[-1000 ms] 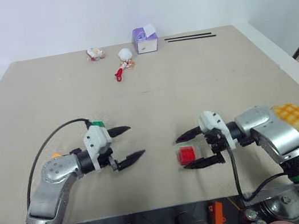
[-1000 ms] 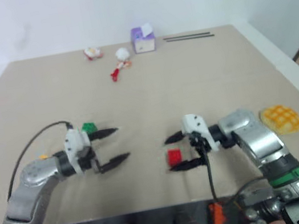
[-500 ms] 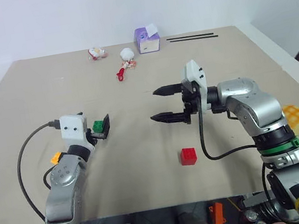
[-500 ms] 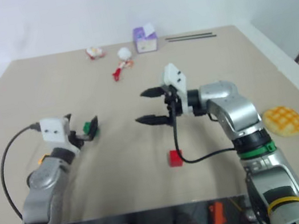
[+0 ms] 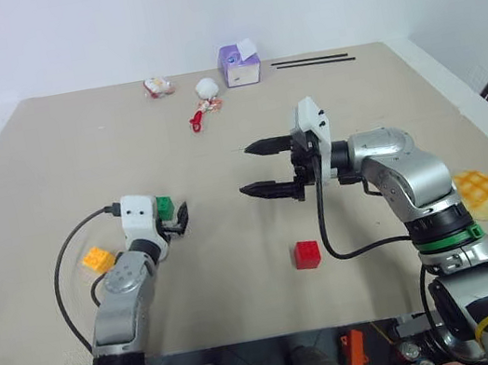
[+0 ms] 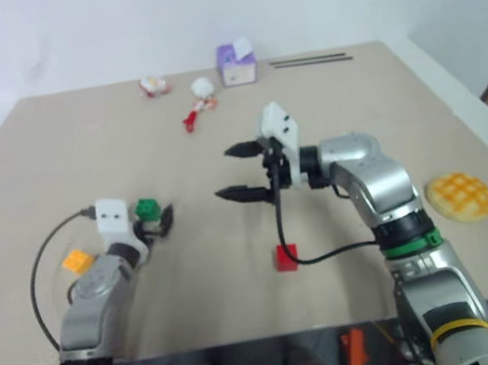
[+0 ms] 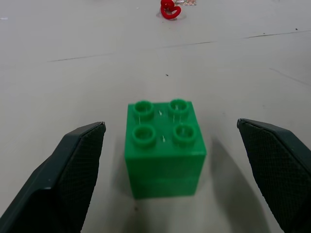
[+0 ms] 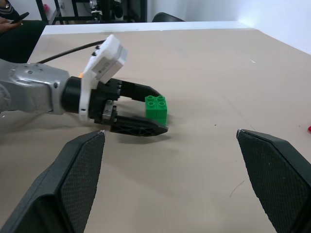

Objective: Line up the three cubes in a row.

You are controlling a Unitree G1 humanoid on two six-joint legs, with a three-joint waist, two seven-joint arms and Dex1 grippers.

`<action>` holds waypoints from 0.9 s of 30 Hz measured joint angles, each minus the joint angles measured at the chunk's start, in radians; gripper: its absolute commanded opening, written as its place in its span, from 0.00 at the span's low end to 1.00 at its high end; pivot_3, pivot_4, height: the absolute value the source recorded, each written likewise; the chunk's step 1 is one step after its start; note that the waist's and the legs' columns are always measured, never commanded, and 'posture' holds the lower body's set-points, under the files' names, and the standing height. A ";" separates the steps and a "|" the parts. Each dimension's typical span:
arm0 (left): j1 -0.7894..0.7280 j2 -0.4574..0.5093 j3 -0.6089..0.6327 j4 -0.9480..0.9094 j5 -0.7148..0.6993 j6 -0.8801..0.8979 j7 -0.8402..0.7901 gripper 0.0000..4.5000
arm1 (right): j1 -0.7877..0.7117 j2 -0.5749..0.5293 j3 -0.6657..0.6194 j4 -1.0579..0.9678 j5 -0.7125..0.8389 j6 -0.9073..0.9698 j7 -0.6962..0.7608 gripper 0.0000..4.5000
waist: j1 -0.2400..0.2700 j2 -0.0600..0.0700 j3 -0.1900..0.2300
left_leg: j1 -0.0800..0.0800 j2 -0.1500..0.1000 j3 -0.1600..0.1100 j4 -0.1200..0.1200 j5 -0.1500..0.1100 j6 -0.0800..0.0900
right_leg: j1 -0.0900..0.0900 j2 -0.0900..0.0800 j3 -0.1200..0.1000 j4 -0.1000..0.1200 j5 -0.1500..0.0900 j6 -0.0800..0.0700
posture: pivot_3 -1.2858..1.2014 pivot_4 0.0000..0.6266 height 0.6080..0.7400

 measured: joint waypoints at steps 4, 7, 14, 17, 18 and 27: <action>-0.011 -0.001 0.000 0.024 0.002 -0.005 -0.002 0.67 | 0.000 0.000 0.000 -0.002 0.000 0.002 0.000 1.00 | 0.000 0.000 0.000 | 0.000 0.000 0.000 -0.001 0.000 0.000 | 0.000 0.000 0.000 0.000 0.000 0.000 | 0.52 0.24 1.00; -0.011 -0.003 0.000 0.025 0.003 -0.008 -0.002 0.47 | 0.000 -0.001 0.000 -0.003 0.000 0.003 -0.001 1.00 | 0.000 0.000 0.000 | 0.000 0.000 0.000 -0.001 0.000 0.000 | 0.000 0.000 0.000 0.000 0.000 0.000 | 0.52 0.24 1.00; -0.011 -0.004 0.000 0.025 0.005 -0.008 -0.001 0.30 | 0.000 -0.001 0.000 -0.004 0.000 0.008 -0.002 1.00 | 0.000 0.000 0.000 | 0.000 0.000 0.000 -0.001 0.000 0.000 | 0.000 0.000 0.000 0.000 0.000 0.000 | 0.52 0.24 1.00; -0.011 -0.003 0.000 0.025 0.005 -0.009 -0.004 0.30 | 0.003 -0.004 0.000 -0.014 0.002 0.009 0.000 1.00 | 0.000 0.000 0.000 | 0.000 0.000 0.000 -0.001 0.000 0.000 | 0.000 0.000 0.000 0.000 0.000 0.000 | 0.52 0.24 1.00; -0.011 -0.002 0.000 0.025 0.002 -0.010 -0.014 0.30 | 0.006 -0.008 -0.001 -0.021 0.004 0.010 0.002 1.00 | 0.000 0.000 0.000 | 0.000 0.000 0.000 -0.001 0.000 0.000 | 0.000 0.000 0.000 0.000 0.000 0.000 | 0.52 0.24 1.00; 0.017 0.181 -0.151 -0.152 -0.182 -0.070 -0.570 0.30 | 0.161 -0.203 -0.018 -0.232 0.091 0.075 0.116 1.00 | -0.001 0.000 0.000 | 0.001 0.000 0.001 -0.004 0.000 -0.001 | -0.001 -0.002 0.000 -0.001 -0.003 -0.001 | 0.52 0.24 1.00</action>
